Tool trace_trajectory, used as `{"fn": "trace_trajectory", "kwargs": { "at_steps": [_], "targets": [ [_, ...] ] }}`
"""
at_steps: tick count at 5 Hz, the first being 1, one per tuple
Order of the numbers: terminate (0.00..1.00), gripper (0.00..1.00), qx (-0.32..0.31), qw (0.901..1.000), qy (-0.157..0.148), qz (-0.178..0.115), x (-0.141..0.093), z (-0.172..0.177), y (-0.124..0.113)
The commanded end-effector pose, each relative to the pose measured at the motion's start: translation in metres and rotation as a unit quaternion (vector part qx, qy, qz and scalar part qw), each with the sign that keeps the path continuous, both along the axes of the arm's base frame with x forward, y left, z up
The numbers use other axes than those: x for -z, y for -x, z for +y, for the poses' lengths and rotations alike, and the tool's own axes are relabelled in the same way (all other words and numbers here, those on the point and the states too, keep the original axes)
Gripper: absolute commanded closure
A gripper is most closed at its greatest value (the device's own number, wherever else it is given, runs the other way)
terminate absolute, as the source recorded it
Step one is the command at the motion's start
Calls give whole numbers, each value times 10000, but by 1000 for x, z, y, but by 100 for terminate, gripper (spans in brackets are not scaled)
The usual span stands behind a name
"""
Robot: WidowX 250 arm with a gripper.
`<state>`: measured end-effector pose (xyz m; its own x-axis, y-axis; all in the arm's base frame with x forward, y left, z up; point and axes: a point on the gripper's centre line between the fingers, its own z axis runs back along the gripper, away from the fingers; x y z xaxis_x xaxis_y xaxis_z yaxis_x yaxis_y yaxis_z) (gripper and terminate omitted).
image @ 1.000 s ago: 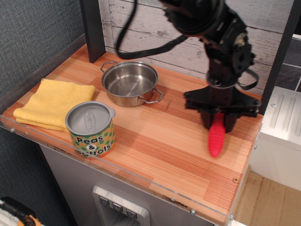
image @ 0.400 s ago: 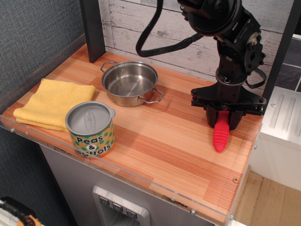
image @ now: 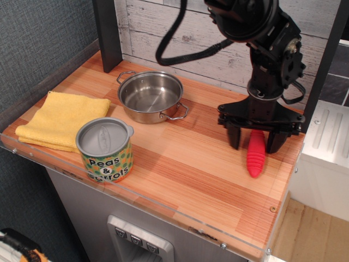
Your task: Pick up the red spoon and place it on the right back edge of the table
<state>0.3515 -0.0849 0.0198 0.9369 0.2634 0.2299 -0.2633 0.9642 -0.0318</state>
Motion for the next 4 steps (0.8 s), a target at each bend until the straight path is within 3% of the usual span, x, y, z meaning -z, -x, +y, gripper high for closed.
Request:
{"fn": "trace_trajectory", "kwargs": {
  "at_steps": [1, 2, 3, 4],
  "targets": [
    [0, 0, -424, 9976, -43, -538, -65, 5, 0],
    [0, 0, -698, 9967, -100, -410, -81, 21, 15],
    [0, 0, -739, 9967, -332, -37, -85, 38, 34],
    [0, 0, -920, 9951, -310, 164, -91, 70, 61]
  ]
}}
